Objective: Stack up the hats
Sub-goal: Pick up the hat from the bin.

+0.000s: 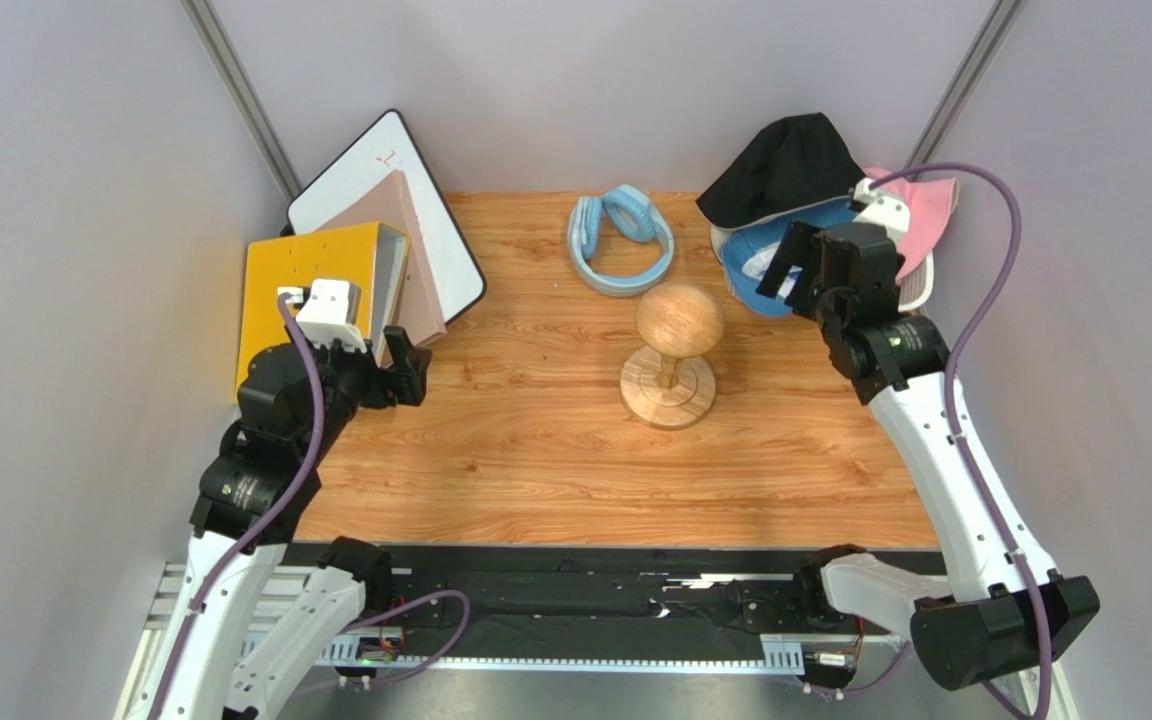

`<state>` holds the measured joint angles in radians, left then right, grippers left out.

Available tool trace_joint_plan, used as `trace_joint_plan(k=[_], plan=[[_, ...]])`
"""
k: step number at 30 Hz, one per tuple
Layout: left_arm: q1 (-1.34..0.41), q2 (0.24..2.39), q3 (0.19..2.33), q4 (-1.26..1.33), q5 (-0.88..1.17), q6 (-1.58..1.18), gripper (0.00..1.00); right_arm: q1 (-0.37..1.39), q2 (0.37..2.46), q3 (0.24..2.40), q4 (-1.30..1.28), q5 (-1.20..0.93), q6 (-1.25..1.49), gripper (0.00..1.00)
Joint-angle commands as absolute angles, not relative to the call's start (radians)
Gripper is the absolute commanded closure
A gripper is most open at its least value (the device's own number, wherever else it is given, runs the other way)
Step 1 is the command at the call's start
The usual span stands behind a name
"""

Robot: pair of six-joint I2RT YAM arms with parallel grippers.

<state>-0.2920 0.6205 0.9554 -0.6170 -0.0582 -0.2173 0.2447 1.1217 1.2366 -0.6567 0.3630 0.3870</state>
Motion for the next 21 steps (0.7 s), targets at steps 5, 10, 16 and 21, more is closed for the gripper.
trace_joint_plan(k=[5,10,16,21], plan=[[-0.291,0.640,0.957,-0.609,0.012,-0.198,0.05,0.244,1.215,1.535,-0.798,0.494,0.336,0.05],[-0.291,0.635,0.954,-0.609,0.012,-0.198,0.04,0.207,1.377,1.663,-0.888,0.586,0.339,0.05],[-0.291,0.638,0.951,-0.609,0.017,-0.196,0.04,0.135,1.519,1.683,-0.861,0.542,0.356,0.07],[-0.291,0.643,0.946,-0.607,0.031,-0.190,0.04,0.065,1.642,1.684,-0.815,0.549,0.342,0.07]])
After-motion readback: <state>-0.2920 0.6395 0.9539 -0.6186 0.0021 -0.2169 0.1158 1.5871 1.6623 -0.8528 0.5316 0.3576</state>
